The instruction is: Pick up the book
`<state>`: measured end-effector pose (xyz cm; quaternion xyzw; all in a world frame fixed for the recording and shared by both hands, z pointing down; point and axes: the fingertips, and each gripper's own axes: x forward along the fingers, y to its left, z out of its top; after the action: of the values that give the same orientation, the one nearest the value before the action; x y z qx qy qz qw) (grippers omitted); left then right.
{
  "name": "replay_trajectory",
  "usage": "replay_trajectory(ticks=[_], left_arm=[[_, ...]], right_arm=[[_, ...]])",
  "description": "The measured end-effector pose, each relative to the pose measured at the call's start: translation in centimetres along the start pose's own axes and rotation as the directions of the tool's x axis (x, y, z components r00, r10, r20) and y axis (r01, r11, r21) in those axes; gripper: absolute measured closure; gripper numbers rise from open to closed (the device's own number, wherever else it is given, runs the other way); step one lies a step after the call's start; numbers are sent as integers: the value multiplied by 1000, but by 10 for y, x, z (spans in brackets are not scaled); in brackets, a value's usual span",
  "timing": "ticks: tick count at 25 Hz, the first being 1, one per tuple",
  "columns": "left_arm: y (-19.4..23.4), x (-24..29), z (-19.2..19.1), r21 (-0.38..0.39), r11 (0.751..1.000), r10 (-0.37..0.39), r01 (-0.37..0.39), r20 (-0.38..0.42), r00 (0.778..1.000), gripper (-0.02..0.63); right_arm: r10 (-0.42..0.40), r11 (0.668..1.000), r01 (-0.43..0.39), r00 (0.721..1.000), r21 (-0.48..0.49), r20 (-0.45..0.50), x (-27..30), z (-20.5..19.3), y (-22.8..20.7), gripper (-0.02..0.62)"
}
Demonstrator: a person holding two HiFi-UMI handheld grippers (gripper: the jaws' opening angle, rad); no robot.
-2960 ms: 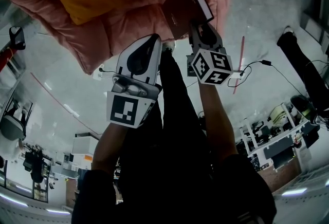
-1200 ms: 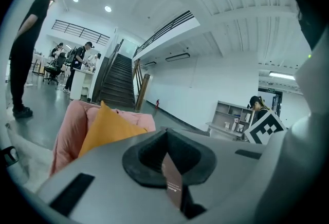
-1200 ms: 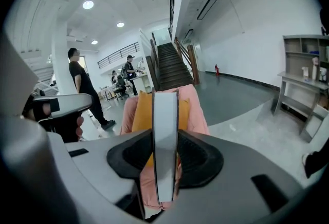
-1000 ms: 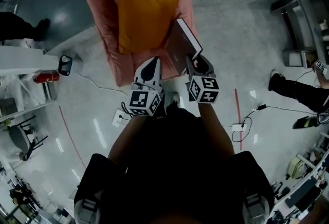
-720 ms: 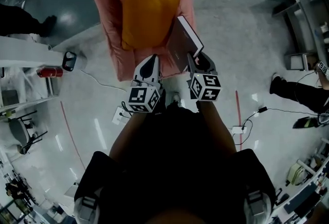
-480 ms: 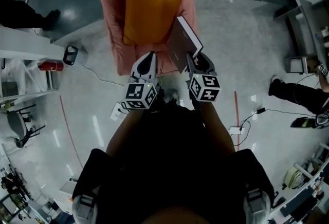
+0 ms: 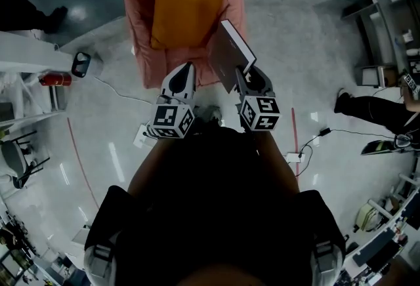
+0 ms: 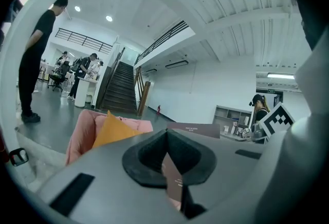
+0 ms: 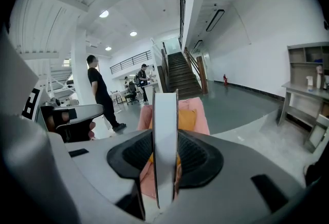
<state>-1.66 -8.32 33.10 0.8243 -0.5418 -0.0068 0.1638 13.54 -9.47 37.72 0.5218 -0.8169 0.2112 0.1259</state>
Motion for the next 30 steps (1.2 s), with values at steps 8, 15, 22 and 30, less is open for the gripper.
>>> replay_trajectory(ticks=[8, 15, 22, 30], left_arm=[[7, -14, -8, -21, 999, -33, 32, -26, 999, 598], [8, -20, -9, -24, 998, -62, 62, -26, 998, 598], [21, -24, -7, -36, 998, -57, 55, -30, 998, 598], [28, -26, -7, -31, 998, -57, 56, -27, 998, 598]], right_arm=[[-22, 1000, 22, 1000, -3, -10, -3, -10, 21, 451], [-20, 1000, 20, 1000, -15, -6, -1, -11, 35, 451], [-19, 1000, 19, 1000, -15, -14, 4, -9, 45, 451], [-18, 1000, 18, 1000, -22, -13, 8, -11, 52, 451]])
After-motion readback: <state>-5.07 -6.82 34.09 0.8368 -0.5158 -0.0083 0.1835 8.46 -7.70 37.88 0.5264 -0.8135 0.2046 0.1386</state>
